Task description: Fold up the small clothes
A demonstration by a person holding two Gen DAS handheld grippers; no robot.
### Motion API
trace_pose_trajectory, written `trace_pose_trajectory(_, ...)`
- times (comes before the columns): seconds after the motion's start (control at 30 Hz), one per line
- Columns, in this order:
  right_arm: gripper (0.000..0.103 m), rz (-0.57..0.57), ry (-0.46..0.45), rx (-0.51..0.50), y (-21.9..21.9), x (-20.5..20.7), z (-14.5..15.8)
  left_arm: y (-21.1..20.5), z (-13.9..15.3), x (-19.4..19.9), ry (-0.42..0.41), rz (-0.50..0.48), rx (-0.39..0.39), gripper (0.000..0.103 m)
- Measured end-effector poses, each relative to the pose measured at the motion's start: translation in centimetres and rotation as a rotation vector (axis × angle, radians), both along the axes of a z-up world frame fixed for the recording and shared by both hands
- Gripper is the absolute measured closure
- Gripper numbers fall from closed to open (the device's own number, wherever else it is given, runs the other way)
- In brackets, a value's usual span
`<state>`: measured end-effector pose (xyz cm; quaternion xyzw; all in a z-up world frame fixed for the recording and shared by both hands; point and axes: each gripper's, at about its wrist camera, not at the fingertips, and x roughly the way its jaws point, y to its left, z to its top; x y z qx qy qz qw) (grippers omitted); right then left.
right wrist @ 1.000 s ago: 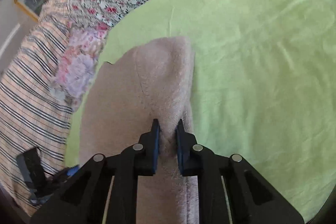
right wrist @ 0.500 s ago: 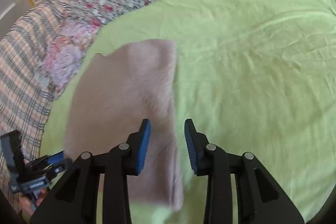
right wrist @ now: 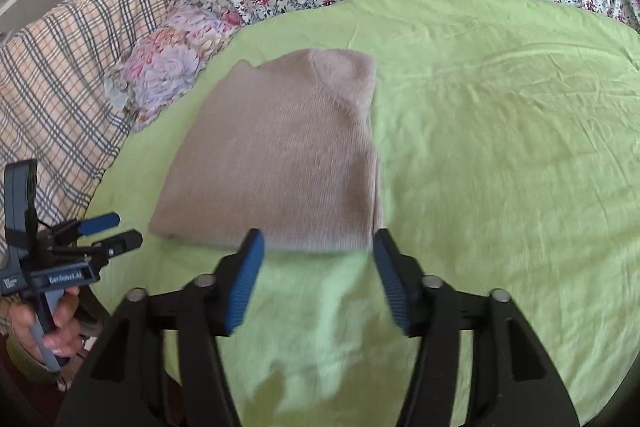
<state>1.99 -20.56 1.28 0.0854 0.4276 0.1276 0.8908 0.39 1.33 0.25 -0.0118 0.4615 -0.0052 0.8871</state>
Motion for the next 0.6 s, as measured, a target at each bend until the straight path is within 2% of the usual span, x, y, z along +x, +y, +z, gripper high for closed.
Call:
trace_pose_trajectory(0.2,0.033,0.031,0.019,-0.025,0.7,-2.1,-0.3,0.0,-0.9,-1.7,0.034,-0.004,0.051,0.02)
trace_pose_trajectory(0.3,0.023,0.051,0.03,-0.051,1.2,-2.7,-0.4,0.0,-1.2,-2.0,0.052,-0.002,0.081,0.02)
trace_pose_trajectory(0.6,0.018,0.087,0.035,-0.082,2.4,-2.5,-0.4,-0.6,-0.5,-1.3,0.046,0.015,0.155,0.017)
